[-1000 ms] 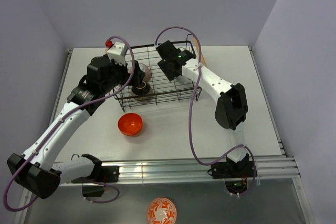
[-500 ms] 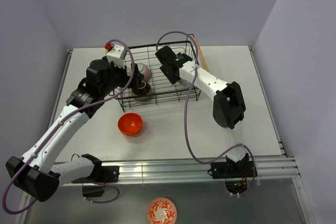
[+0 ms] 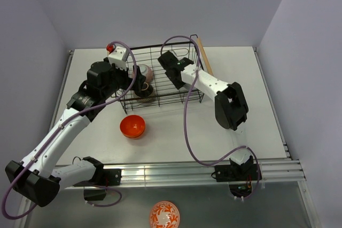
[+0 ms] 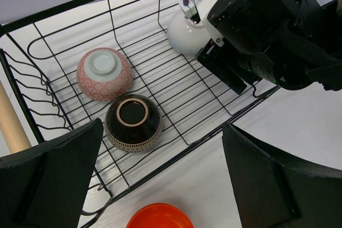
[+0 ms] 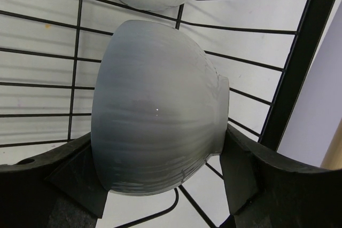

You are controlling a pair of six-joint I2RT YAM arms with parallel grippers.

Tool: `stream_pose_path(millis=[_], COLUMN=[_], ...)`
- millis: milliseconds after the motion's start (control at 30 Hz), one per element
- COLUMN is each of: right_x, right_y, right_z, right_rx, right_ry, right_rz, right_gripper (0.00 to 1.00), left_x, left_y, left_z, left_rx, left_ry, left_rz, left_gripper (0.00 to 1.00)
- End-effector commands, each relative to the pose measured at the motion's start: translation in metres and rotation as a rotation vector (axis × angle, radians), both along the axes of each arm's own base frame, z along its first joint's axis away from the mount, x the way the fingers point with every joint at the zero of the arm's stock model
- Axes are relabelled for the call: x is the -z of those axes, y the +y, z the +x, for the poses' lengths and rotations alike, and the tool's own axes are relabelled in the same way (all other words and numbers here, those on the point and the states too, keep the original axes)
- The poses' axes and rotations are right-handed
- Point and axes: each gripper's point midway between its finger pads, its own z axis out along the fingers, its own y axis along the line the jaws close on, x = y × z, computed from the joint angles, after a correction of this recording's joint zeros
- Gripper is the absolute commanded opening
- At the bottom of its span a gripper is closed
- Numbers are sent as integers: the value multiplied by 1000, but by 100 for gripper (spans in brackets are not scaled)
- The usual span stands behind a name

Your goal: Load the bowls into the dish rack

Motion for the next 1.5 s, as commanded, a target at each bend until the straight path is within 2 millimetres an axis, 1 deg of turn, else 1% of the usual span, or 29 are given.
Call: stream_pose_path(millis=[0, 300, 400, 467, 500, 567, 600, 633, 667, 700, 767, 833, 1067, 1233, 1367, 1467], right_x=[-7, 7, 9, 12, 14, 16, 18, 21, 23, 24, 25, 23, 16, 17, 14, 13], right_y=[-6, -6, -8, -7, -5, -3, -3, 0, 0, 2, 3, 5, 14, 31, 37, 36], right_z=[6, 8, 10, 9, 9, 7, 6, 4, 2, 0, -2, -2, -2, -8, -9, -9], right_rx=[46, 61, 69, 67, 66, 62, 60, 53, 48, 45, 36, 34, 15, -37, -54, -51], right_ry=[-64, -42, -49, -38, -32, -19, -10, 7, 26, 36, 49, 47, 53, 114, 129, 140], right_rz=[-46, -71, -84, -78, -69, -60, -56, -43, -39, -34, -21, -12, 39, 129, 170, 188], right_gripper=[0, 0, 3, 8, 16, 27, 44, 55, 59, 71, 89, 100, 100, 100, 100, 100], left_x=[-16, -13, -15, -11, -11, -10, -10, -9, -9, -9, -10, -9, -6, -5, -5, -4], left_y=[4, 6, 6, 7, 8, 7, 8, 8, 9, 9, 9, 9, 11, 11, 11, 11], left_z=[-1, -3, -4, -4, -4, -4, -5, -5, -4, -4, -4, -4, -5, -5, -4, -4], left_rx=[-4, -3, -2, -3, -5, -3, -3, -2, -6, -6, -5, -5, -10, -11, -11, -9], left_ry=[-64, -65, -70, -65, -65, -64, -67, -66, -66, -66, -69, -68, -63, -63, -63, -58], left_rz=[-15, -2, -2, 3, 1, 3, 2, 4, 4, 4, 4, 5, 6, 8, 9, 11], left_gripper=[100, 99, 100, 99, 99, 100, 100, 99, 100, 99, 100, 99, 99, 99, 99, 99])
